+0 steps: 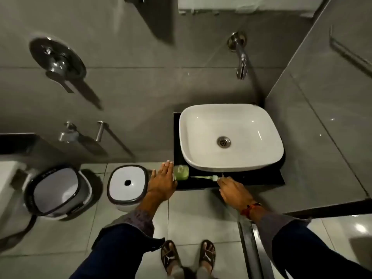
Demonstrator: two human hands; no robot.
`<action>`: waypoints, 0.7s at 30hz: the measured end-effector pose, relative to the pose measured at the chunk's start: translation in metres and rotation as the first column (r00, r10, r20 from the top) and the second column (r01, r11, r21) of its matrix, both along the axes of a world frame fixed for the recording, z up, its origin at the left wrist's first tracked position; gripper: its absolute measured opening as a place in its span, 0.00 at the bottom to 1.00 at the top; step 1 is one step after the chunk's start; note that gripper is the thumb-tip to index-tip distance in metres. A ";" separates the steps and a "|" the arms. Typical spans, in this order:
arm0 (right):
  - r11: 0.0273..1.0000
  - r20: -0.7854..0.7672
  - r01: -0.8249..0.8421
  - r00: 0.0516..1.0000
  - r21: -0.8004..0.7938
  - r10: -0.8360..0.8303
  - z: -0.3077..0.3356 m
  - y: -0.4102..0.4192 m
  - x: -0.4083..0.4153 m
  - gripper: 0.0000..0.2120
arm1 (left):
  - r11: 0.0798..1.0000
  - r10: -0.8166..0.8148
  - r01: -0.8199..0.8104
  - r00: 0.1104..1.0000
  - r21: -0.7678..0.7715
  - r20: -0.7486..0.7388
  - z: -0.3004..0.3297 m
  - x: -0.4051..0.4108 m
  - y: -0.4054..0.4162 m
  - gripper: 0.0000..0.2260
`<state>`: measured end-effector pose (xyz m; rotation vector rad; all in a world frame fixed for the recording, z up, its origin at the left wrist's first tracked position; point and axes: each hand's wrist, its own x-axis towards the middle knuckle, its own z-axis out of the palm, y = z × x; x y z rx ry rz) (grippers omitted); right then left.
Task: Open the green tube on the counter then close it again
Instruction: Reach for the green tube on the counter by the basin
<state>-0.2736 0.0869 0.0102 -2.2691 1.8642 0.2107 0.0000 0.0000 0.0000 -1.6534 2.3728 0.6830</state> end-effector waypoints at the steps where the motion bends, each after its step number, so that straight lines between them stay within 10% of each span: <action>1: 0.998 -0.022 0.030 0.999 0.047 -0.029 -0.003 -0.005 0.001 0.18 | 1.000 0.000 0.000 1.000 -0.023 -0.011 0.002 -0.001 -0.001 0.34; 14: 0.988 -0.176 0.135 0.973 -0.079 -0.147 -0.046 -0.036 0.013 0.17 | 0.993 0.080 -0.093 0.982 -0.069 -0.169 -0.022 -0.021 0.005 0.35; 21: 0.926 0.321 0.262 0.932 -0.273 -0.169 -0.034 -0.021 0.020 0.12 | 0.994 0.090 -0.098 0.981 -0.039 -0.170 -0.024 -0.015 0.007 0.36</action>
